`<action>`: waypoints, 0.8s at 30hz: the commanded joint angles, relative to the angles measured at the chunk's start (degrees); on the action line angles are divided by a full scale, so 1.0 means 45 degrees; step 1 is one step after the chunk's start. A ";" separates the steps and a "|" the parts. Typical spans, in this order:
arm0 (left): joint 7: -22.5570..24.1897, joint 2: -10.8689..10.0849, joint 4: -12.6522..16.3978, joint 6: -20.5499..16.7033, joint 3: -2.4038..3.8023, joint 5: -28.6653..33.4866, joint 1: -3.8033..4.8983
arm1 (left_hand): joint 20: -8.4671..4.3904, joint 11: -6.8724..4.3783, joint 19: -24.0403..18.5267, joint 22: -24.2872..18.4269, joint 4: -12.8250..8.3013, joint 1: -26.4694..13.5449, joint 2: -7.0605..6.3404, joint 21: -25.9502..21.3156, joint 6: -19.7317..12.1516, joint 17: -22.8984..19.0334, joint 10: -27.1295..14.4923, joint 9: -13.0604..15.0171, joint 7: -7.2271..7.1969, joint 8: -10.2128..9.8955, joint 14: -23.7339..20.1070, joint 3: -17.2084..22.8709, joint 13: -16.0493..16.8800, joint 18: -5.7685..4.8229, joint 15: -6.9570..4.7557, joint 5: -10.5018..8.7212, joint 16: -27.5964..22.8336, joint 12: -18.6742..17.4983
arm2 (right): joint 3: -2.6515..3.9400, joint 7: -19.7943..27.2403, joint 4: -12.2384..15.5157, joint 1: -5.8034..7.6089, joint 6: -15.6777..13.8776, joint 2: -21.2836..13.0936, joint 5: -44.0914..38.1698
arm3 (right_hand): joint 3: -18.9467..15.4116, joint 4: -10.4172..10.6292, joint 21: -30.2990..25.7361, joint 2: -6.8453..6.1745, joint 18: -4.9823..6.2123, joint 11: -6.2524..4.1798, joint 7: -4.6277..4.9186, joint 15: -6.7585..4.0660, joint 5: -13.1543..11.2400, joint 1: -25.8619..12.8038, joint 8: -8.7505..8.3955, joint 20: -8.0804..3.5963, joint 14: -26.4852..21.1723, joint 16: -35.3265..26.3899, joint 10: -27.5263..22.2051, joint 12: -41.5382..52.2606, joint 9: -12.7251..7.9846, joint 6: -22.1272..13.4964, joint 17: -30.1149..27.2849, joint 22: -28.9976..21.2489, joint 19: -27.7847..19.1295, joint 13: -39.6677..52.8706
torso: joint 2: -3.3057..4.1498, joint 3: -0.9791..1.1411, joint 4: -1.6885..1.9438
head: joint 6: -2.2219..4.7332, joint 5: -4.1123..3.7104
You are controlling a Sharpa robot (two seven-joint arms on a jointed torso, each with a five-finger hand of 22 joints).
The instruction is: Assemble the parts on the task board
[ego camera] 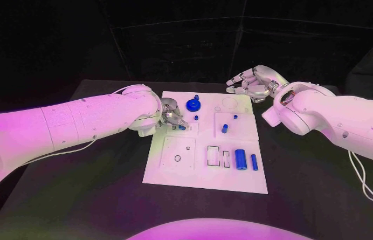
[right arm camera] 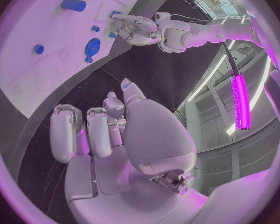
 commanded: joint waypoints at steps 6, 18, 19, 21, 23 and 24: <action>-0.0051 0.0200 -0.0205 0.0481 -0.0018 -0.0001 -0.0008 | 0.0035 -0.0019 0.0011 -0.0014 -0.1537 -0.0201 -0.0178 0.0009 -0.0007 0.3353 0.0043 0.0026 -0.0058 0.0089 0.1300 0.1722 -0.0064 -0.0145 -0.0024 0.0028 0.0077 -0.0052 | 0.0007 -0.0013 0.0023 0.0028 -0.0015 0.0022 -0.0160 | -0.0055 0.0029 -0.0073 0.0112 0.0172 0.0035 -0.0002 -0.0099 0.0074 0.0006 0.0051 0.0012 0.0665 -0.0080 -0.0095 -0.0082 -0.0017 -0.0053 0.0570 0.0555 -0.0120 -0.0012 | 0.0005 0.0005 0.0001 | -0.0012 -0.0005; -0.0080 0.0438 -0.0559 0.0858 -0.0017 0.0111 0.0007 | 0.0033 -0.0041 0.0030 0.0036 -0.1309 -0.0582 -0.0242 0.0024 0.0094 0.3353 0.0082 0.0030 -0.0095 0.0158 0.1300 0.1668 -0.0062 -0.0152 -0.0037 0.0026 0.0077 -0.0020 | 0.0007 -0.0107 0.0075 0.0029 -0.0047 0.0014 -0.0240 | -0.0065 0.0038 -0.0079 0.0110 0.0174 0.0034 -0.0002 -0.0099 0.0077 -0.0001 0.0058 0.0012 0.0662 -0.0089 -0.0092 -0.0076 -0.0017 -0.0050 0.0561 0.0546 -0.0126 -0.0008 | -0.0004 0.0003 -0.0008 | -0.0043 -0.0050; -0.0081 0.0448 -0.0576 0.0878 -0.0017 0.0122 0.0008 | 0.0032 -0.0045 0.0032 0.0041 -0.1294 -0.0607 -0.0245 0.0026 0.0105 0.3353 0.0086 0.0031 -0.0099 0.0164 0.1300 0.1662 -0.0061 -0.0153 -0.0039 0.0027 0.0077 -0.0017 | 0.0007 -0.0109 0.0077 0.0029 -0.0046 0.0013 -0.0240 | -0.0065 0.0038 -0.0079 0.0110 0.0174 0.0034 -0.0002 -0.0099 0.0077 -0.0001 0.0058 0.0012 0.0662 -0.0089 -0.0092 -0.0076 -0.0017 -0.0050 0.0561 0.0546 -0.0126 -0.0008 | -0.0004 0.0006 -0.0010 | -0.0043 -0.0050; -0.0084 0.0478 -0.0621 0.0940 -0.0016 0.0150 0.0011 | 0.0028 -0.0053 0.0034 0.0046 -0.1253 -0.0674 -0.0247 0.0026 0.0134 0.3353 0.0095 0.0031 -0.0109 0.0177 0.1300 0.1646 -0.0058 -0.0153 -0.0045 0.0028 0.0077 -0.0009 | 0.0007 -0.0113 0.0083 0.0029 -0.0046 0.0011 -0.0242 | -0.0065 0.0038 -0.0079 0.0110 0.0174 0.0034 -0.0002 -0.0099 0.0077 -0.0001 0.0058 0.0012 0.0662 -0.0089 -0.0092 -0.0076 -0.0017 -0.0050 0.0561 0.0546 -0.0126 -0.0008 | 0.0000 0.0001 -0.0005 | -0.0054 -0.0067; -0.0084 0.0497 -0.0643 0.0990 -0.0016 0.0165 0.0013 | 0.0023 -0.0067 0.0038 0.0054 -0.1201 -0.0760 -0.0247 0.0029 0.0186 0.3353 0.0123 0.0032 -0.0128 0.0202 0.1300 0.1626 -0.0026 -0.0154 -0.0055 0.0027 0.0077 0.0022 | 0.0007 -0.0117 0.0088 0.0030 -0.0043 0.0010 -0.0243 | -0.0065 0.0038 -0.0079 0.0110 0.0174 0.0034 -0.0002 -0.0099 0.0077 -0.0001 0.0058 0.0012 0.0662 -0.0089 -0.0092 -0.0076 -0.0017 -0.0050 0.0561 0.0546 -0.0126 -0.0008 | 0.0004 0.0000 -0.0006 | -0.0057 -0.0063; -0.0084 0.0503 -0.0649 0.1009 -0.0016 0.0170 0.0014 | 0.0017 -0.0076 0.0046 0.0075 -0.1168 -0.0817 -0.0247 0.0038 0.0221 0.3353 0.0140 0.0032 -0.0142 0.0216 0.1300 0.1612 -0.0013 -0.0157 -0.0063 0.0026 0.0077 0.0038 | 0.0007 -0.0118 0.0089 0.0030 -0.0042 0.0010 -0.0244 | -0.0065 0.0038 -0.0079 0.0110 0.0174 0.0034 -0.0002 -0.0099 0.0077 -0.0001 0.0058 0.0012 0.0662 -0.0089 -0.0092 -0.0076 -0.0017 -0.0050 0.0561 0.0546 -0.0126 -0.0008 | 0.0004 -0.0001 -0.0007 | -0.0065 -0.0063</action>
